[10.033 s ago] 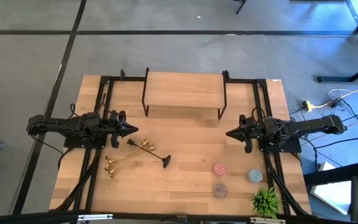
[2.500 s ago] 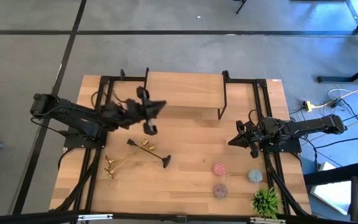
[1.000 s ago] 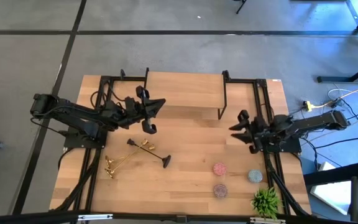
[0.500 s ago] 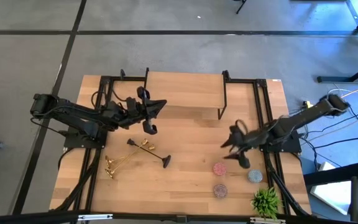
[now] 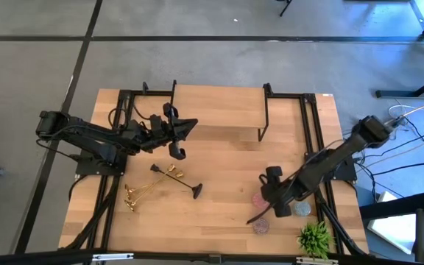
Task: Pick & Place candle stick holders
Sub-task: Put the pink scented candle on the shelf
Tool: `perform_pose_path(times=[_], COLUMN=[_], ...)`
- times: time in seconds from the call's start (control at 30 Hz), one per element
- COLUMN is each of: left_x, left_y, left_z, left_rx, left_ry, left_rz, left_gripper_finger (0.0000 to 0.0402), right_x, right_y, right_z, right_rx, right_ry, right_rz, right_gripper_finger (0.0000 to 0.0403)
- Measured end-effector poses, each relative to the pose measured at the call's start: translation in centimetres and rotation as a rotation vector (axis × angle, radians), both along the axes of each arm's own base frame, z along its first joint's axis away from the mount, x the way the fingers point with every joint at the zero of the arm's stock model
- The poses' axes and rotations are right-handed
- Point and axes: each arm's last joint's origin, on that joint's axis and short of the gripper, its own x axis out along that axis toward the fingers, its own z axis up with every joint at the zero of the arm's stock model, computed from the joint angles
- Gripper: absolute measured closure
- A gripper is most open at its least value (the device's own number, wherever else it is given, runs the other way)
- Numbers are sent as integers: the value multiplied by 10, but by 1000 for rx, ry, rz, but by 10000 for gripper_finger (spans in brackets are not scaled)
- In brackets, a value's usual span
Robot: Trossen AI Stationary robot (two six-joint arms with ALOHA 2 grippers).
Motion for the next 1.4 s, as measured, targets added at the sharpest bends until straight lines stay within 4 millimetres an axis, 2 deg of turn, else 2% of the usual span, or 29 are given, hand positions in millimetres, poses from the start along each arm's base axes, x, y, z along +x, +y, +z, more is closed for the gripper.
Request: perform_pose_path(times=[0.13,0.37,0.6,0.83,1.03,1.2,1.4], left_x=[0,0,0,0,0,0,1], left_y=[0,0,0,0,0,-1,-1], left_z=[0,-1,-1,-1,0,0,0], left_rx=[-1,-6,-13,-19,-18,-10,-10], left_ry=[0,5,3,1,-1,-1,-1], left_rz=[0,-4,-7,-11,-21,-36,-36], left_gripper_finger=[398,398,398,398,398,398,398], right_x=[6,16,27,40,51,52,55], right_y=[6,13,16,16,15,14,10], right_z=[-4,16,28,16,3,3,3], right_rx=[-15,-17,-50,-39,-2,-6,-12], right_ry=[45,5,-87,-79,-48,-47,-52], right_rz=[-7,-30,40,101,133,142,140], right_gripper_finger=[146,146,146,145,118,92,82])
